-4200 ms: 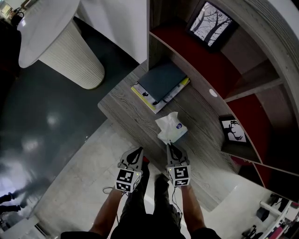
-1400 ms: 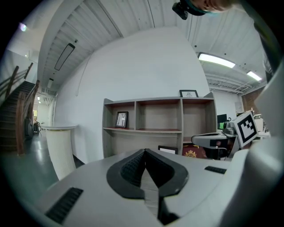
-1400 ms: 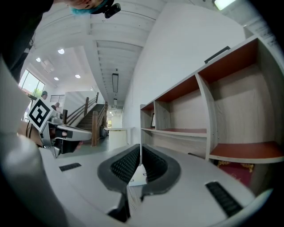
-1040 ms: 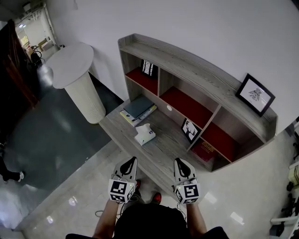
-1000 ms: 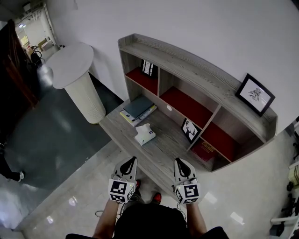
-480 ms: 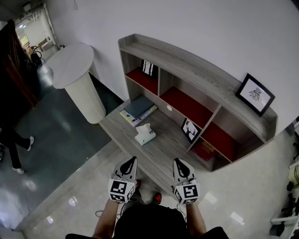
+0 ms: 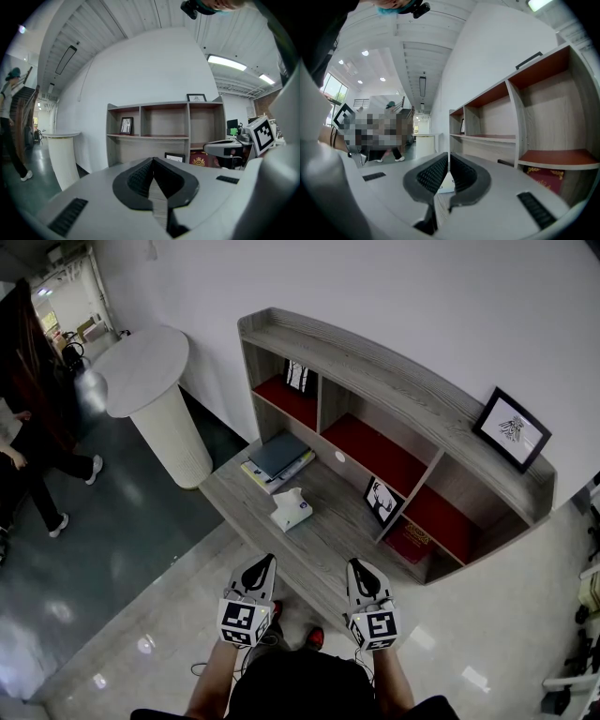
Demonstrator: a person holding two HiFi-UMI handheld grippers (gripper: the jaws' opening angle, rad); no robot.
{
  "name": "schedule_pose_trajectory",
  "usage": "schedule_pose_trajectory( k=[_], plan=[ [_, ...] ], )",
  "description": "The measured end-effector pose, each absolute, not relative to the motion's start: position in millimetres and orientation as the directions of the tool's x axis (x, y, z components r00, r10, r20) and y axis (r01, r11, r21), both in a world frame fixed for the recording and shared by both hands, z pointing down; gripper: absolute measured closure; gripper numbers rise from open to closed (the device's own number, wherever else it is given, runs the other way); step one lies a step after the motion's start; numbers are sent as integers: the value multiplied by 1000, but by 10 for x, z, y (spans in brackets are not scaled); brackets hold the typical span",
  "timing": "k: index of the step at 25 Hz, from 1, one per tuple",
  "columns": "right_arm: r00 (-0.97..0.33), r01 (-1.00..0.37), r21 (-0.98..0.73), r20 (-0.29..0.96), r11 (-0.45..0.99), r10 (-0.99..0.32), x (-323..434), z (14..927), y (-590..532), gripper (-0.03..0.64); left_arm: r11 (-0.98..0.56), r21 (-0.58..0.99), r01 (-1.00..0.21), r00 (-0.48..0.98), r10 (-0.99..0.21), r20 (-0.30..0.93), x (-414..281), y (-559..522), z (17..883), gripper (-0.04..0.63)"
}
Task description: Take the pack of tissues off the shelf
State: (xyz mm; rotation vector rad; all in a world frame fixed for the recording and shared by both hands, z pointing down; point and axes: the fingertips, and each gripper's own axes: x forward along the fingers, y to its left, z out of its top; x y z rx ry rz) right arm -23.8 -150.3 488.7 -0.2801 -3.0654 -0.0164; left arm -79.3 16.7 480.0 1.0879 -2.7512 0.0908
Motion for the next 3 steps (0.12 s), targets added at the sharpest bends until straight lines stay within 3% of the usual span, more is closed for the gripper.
schedule_pose_trajectory(
  k=[3],
  plan=[
    [-981, 185, 4, 66, 983, 184, -233, 4873, -1487, 578, 730, 11, -684, -715, -673, 189, -785, 160, 4775, 588]
  ],
)
